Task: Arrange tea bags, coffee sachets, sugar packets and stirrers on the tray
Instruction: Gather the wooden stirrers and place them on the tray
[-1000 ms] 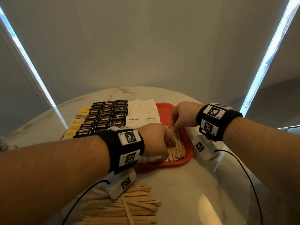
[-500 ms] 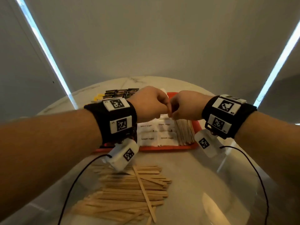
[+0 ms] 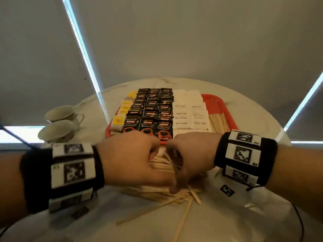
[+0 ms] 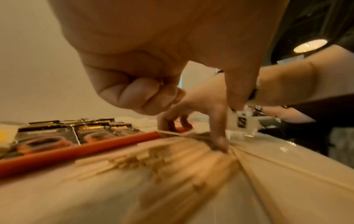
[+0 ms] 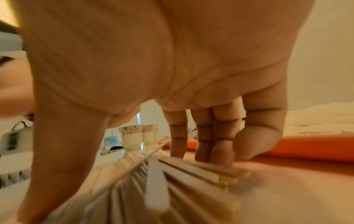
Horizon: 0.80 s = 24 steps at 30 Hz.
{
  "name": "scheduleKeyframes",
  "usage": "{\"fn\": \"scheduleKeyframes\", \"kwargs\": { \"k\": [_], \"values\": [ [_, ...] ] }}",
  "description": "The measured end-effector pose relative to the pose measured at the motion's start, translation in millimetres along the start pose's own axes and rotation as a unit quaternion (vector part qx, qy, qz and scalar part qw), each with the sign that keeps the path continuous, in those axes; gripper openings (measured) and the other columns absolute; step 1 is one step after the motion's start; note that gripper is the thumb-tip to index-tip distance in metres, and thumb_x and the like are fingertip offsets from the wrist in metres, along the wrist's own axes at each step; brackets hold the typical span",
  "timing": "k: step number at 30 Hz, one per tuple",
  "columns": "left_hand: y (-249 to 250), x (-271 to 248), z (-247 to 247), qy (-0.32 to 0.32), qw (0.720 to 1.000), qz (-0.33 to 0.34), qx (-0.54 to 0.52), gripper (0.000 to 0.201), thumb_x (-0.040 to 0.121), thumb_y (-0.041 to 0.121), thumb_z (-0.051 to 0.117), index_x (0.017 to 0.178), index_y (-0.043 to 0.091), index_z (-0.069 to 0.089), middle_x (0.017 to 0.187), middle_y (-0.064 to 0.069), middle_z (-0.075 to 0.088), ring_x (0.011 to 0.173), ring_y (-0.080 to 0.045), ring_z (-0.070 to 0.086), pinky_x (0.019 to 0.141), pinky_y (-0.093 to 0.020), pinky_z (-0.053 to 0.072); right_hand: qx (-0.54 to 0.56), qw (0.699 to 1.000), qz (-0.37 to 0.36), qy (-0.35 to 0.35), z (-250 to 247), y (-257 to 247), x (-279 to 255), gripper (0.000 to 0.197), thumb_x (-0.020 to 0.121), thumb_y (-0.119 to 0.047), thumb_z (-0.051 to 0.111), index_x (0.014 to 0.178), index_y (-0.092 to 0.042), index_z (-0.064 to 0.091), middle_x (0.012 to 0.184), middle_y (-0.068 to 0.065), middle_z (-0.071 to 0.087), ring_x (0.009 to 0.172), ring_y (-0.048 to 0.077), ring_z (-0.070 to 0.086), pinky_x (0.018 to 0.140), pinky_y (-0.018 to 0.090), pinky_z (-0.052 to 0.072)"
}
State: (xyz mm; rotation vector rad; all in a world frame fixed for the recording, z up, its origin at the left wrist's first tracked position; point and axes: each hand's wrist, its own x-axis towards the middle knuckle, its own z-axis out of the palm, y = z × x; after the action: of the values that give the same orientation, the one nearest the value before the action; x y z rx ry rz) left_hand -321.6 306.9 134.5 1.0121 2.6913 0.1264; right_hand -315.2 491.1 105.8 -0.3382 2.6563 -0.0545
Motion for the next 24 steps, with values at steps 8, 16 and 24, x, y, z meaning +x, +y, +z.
{"fn": "scheduleKeyframes", "kwargs": {
  "k": [8, 16, 24],
  "values": [
    [14, -25, 41, -0.075, 0.987, -0.009, 0.140, 0.096, 0.045, 0.107, 0.055, 0.104, 0.031, 0.058, 0.086, 0.012, 0.063, 0.075, -0.012, 0.060, 0.068, -0.033, 0.053, -0.012, 1.000, 0.011, -0.002, -1, -20, 4, 0.063, 0.070, -0.074, 0.075, 0.115, -0.037, 0.053, 0.105, -0.012, 0.059, 0.093, 0.010, 0.057, 0.084, 0.036, 0.057],
    [9, -20, 49, -0.083, 0.984, -0.037, 0.152, 0.075, 0.063, 0.093, 0.062, 0.097, 0.026, 0.063, 0.083, 0.008, 0.066, 0.074, -0.012, 0.062, 0.066, -0.030, 0.054, -0.026, 0.999, 0.008, -0.043, 0, -27, 3, 0.092, 0.050, -0.078, 0.084, 0.125, -0.045, 0.041, 0.118, -0.013, 0.054, 0.104, 0.012, 0.055, 0.093, 0.039, 0.055],
    [-24, -5, 35, -0.031, 0.991, -0.056, 0.114, 0.056, 0.074, 0.076, 0.071, 0.108, 0.034, 0.056, 0.090, 0.013, 0.063, 0.078, -0.004, 0.059, 0.068, -0.026, 0.055, -0.006, 1.000, -0.011, -0.015, 6, -26, 14, 0.072, 0.071, -0.060, 0.083, 0.128, -0.039, 0.045, 0.116, -0.011, 0.059, 0.104, 0.013, 0.058, 0.092, 0.036, 0.056]
  ]
}}
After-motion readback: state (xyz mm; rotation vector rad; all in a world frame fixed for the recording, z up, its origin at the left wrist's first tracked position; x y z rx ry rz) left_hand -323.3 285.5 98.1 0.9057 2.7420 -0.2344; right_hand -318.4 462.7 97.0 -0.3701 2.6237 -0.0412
